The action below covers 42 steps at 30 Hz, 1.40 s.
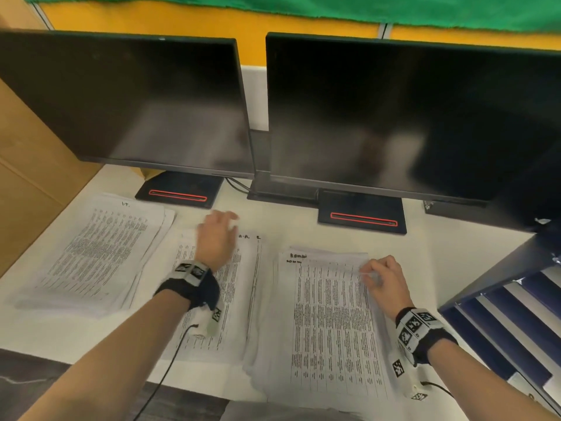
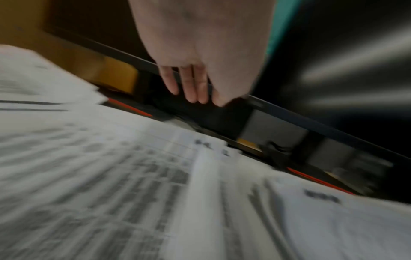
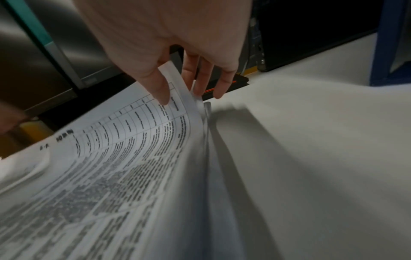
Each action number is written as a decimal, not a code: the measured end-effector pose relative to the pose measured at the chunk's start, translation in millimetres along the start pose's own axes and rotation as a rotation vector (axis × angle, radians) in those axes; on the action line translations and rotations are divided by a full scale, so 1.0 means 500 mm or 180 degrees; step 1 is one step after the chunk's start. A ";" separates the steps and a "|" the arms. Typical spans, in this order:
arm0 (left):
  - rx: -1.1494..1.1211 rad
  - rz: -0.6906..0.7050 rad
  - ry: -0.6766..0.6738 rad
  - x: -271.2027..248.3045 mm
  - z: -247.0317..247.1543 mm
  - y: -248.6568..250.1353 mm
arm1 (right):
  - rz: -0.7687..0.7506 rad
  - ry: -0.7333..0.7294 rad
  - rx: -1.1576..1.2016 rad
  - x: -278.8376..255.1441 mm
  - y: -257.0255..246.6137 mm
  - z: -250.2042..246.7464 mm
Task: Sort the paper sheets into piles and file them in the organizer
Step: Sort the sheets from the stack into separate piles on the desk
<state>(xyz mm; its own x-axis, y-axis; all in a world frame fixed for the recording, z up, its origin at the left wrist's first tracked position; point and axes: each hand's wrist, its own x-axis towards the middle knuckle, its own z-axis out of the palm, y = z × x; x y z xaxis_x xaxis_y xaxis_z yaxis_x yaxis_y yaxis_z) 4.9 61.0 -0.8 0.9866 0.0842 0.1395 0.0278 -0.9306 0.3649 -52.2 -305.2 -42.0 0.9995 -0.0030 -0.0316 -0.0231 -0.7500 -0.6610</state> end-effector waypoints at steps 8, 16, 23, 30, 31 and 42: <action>0.0282 0.1740 -0.1419 -0.003 0.098 0.180 | -0.0123 0.0098 -0.0306 -0.012 -0.004 -0.010; 0.0169 0.1869 -0.1431 -0.019 0.094 0.177 | -0.0139 0.0017 -0.0402 -0.015 -0.003 -0.016; -0.0371 0.1998 -0.1885 -0.056 0.085 0.175 | -0.0445 -0.0101 -0.0881 -0.015 -0.008 -0.018; -0.1037 0.0853 -0.1883 -0.048 0.086 0.168 | -0.0407 -0.0190 -0.0796 -0.018 -0.015 -0.017; -0.0760 0.0895 -0.1813 -0.042 0.091 0.167 | -0.0415 -0.0204 -0.0790 -0.017 -0.016 -0.018; 0.0112 0.1728 -0.1318 -0.036 0.096 0.175 | -0.0418 -0.0023 -0.0771 -0.023 -0.033 -0.021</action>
<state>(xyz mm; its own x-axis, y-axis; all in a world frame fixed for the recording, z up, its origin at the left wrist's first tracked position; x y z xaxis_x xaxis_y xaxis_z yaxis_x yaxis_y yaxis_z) -2.7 -38.9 -15.6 0.8422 -0.5344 -0.0717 -0.4900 -0.8141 0.3117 -63.0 -300.0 -22.9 0.9934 0.1087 0.0366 0.1133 -0.8800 -0.4612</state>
